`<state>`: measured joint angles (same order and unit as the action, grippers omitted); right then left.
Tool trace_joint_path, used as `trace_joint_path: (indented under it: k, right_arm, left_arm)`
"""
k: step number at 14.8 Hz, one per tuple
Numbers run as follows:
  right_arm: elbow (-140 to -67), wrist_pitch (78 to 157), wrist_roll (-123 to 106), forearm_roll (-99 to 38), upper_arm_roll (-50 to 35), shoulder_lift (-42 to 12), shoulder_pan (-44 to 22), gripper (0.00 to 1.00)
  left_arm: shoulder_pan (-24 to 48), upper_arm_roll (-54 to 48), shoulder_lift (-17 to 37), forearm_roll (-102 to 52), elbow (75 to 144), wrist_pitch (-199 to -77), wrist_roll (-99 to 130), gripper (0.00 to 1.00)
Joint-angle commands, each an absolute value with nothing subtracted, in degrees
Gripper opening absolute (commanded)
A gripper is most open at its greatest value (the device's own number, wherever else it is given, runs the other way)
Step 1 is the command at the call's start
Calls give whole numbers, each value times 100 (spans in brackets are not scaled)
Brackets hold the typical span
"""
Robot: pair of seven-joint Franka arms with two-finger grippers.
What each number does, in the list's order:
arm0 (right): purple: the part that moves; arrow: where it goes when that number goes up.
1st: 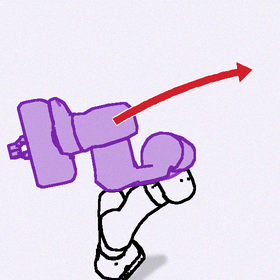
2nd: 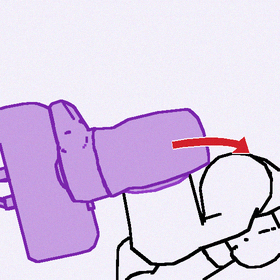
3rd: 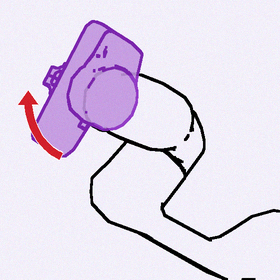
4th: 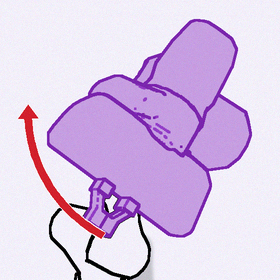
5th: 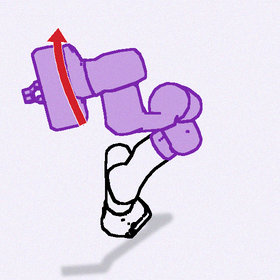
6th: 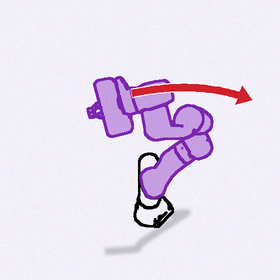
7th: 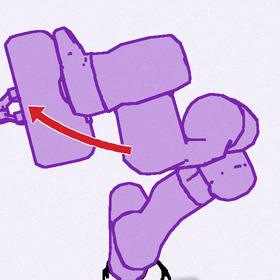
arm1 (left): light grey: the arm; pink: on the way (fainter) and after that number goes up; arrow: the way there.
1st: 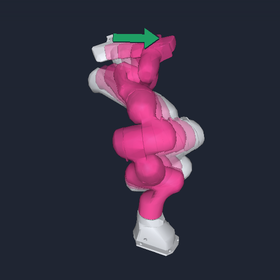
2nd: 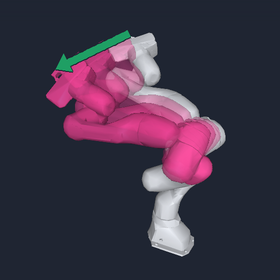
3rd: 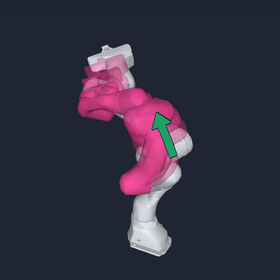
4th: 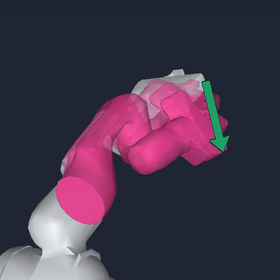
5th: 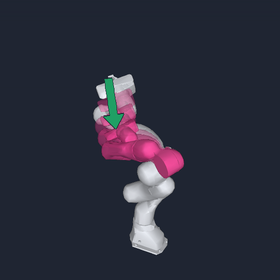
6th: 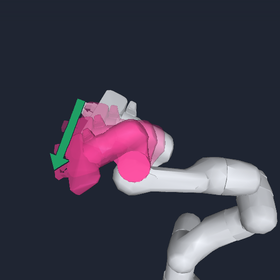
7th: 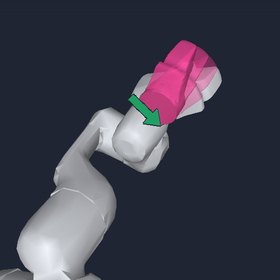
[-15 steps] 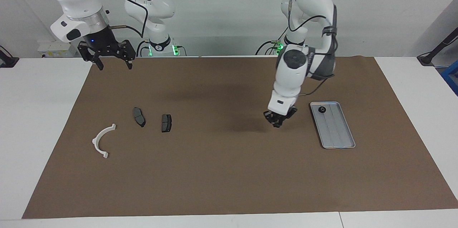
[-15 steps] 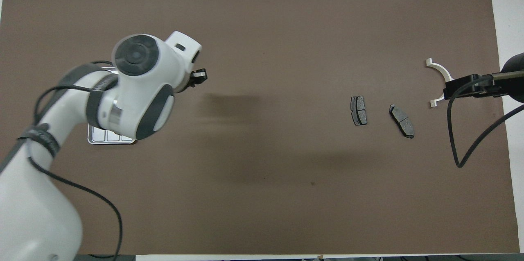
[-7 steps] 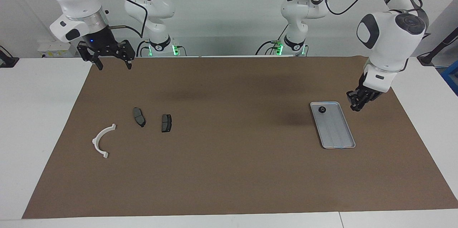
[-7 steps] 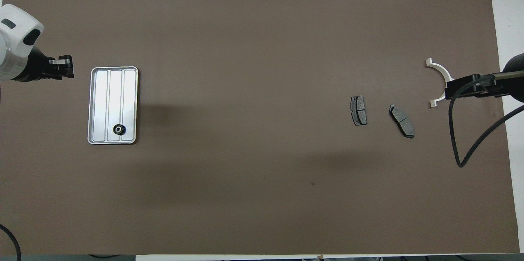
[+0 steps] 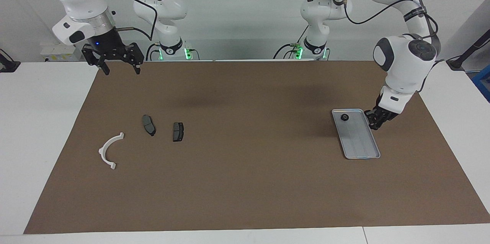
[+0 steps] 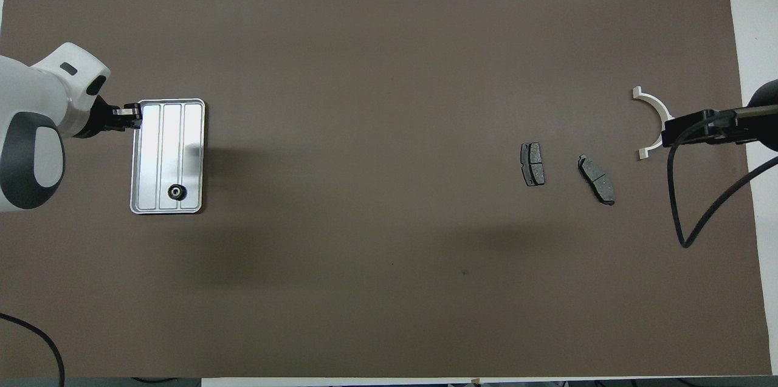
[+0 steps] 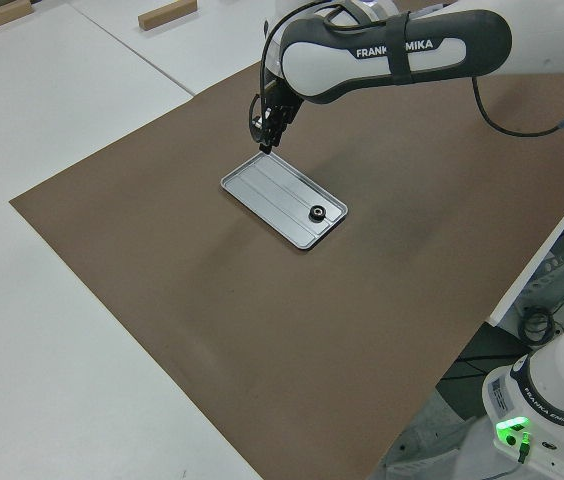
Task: Pick bearing gear from pile to tray
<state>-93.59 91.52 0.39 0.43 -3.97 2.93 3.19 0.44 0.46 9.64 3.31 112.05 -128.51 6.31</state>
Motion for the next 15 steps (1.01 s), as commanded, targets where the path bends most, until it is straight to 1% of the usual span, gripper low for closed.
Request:
trace_joint_path:
  k: [1,4,8,12,15]
  right_arm:
    - [-9422,9220,-35,105,-457,360,404,100]
    - [-9422,9202,-35,105,-457,360,378,100]
    - [-9413,9211,-44,97,-457,360,387,100]
    - [-9422,9211,-44,97,-457,360,395,100]
    - [-9422,9211,-35,88,-457,360,387,100]
  left_arm:
    - [79,53,931,352,11601,-13349,589,0]
    - [97,44,1168,352,11820,-13885,615,0]
    - [211,44,1432,352,11839,-14079,668,0]
    - [255,44,1441,343,11979,-14176,685,0]
    - [299,44,1459,343,12181,-14545,791,0]
